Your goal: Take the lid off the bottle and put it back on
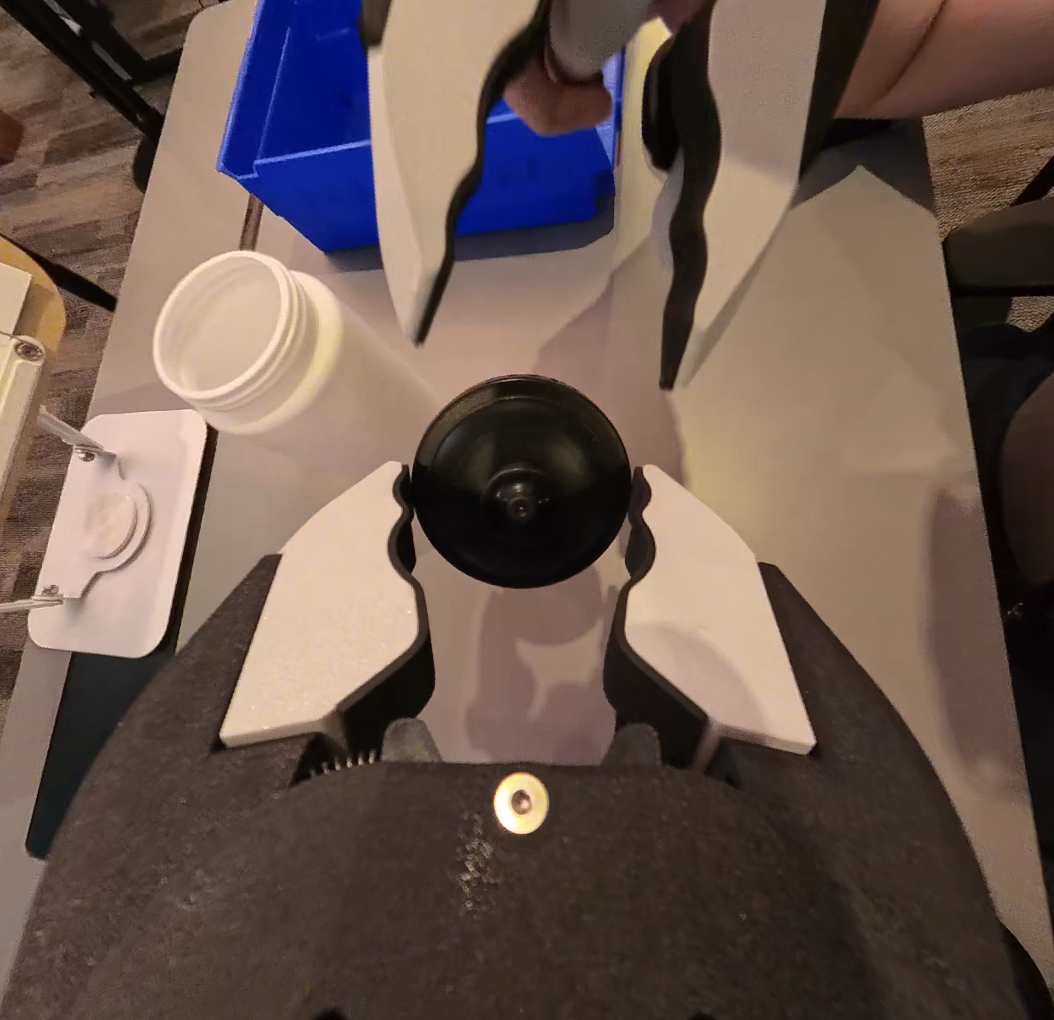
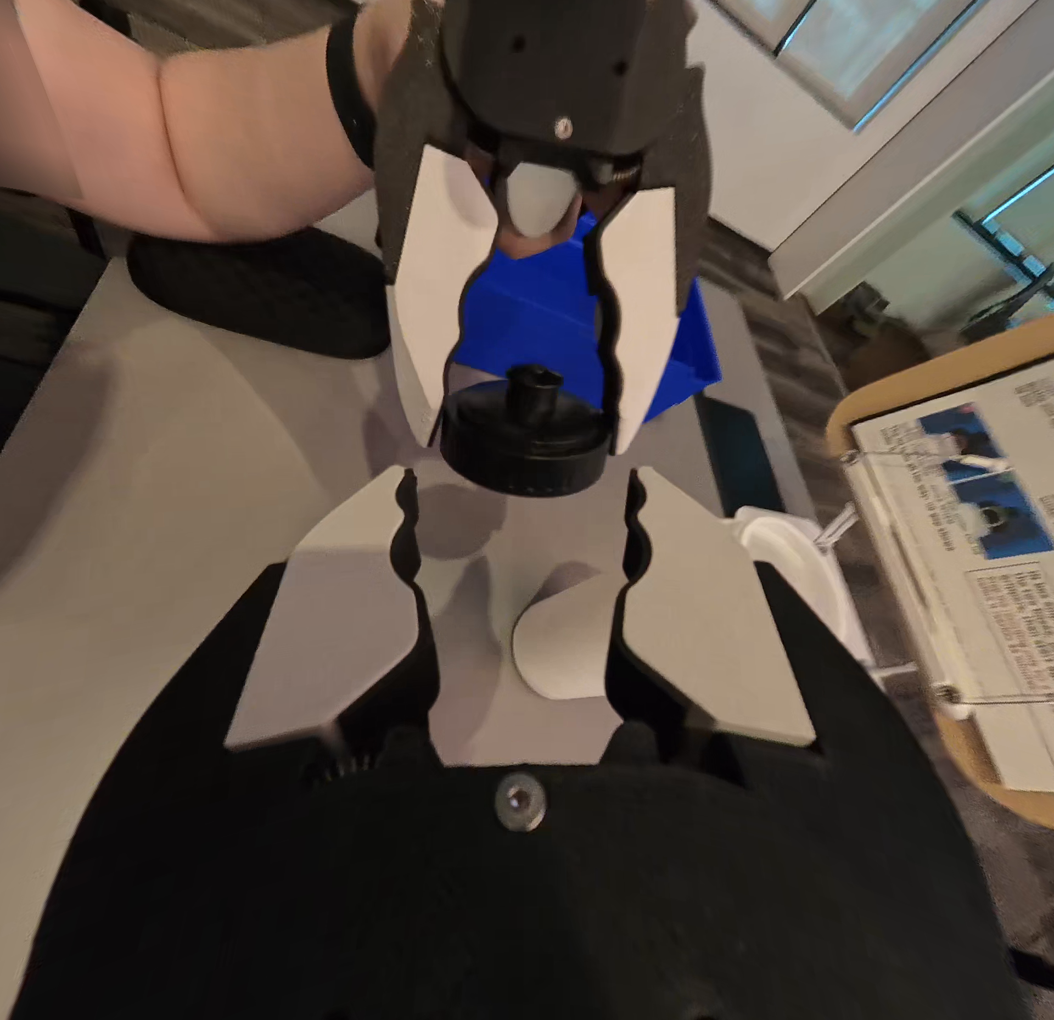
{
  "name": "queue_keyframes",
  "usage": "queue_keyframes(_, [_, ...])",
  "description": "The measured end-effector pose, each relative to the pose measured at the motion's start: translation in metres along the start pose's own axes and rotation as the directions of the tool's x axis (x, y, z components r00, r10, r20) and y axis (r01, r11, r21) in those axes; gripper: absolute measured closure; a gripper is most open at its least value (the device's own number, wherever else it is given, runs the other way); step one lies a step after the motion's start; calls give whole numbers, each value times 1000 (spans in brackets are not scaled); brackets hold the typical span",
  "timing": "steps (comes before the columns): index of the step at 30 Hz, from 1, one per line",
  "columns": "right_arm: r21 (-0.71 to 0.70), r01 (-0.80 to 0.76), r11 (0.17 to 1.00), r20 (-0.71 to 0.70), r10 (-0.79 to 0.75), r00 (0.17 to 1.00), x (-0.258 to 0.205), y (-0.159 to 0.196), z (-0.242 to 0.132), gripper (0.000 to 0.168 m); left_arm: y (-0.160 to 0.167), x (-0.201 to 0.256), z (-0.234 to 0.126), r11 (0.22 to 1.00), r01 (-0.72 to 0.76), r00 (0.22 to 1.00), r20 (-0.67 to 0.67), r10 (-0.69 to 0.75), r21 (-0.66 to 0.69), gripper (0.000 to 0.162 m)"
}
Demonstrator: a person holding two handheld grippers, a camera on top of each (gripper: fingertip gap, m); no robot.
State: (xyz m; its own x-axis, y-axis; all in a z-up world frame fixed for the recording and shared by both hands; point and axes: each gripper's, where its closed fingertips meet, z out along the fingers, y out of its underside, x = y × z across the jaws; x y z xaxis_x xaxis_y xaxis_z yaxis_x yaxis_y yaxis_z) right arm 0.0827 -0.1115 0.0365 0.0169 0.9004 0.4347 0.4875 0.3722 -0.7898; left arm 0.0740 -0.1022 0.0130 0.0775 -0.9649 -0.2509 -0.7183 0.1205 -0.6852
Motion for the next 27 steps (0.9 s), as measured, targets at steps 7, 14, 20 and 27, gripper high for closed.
queue_keyframes(7, [-26,-102,994,51,103,993,-3,13,16,99,-1,8,11,1000,9,999,-54,-9,4,89])
queue_keyframes(14, [-49,-100,994,83,104,991,-10,15,21,103,-4,12,9,1000,-13,998,-55,13,5,90])
queue_keyframes(20, [-19,-100,995,78,101,992,-9,11,21,103,-6,12,5,1000,-12,999,-48,13,15,90])
queue_keyframes(27, [-35,-1,999,-14,1,1000,-3,7,13,104,-14,3,-5,998,-13,999,33,11,56,81])
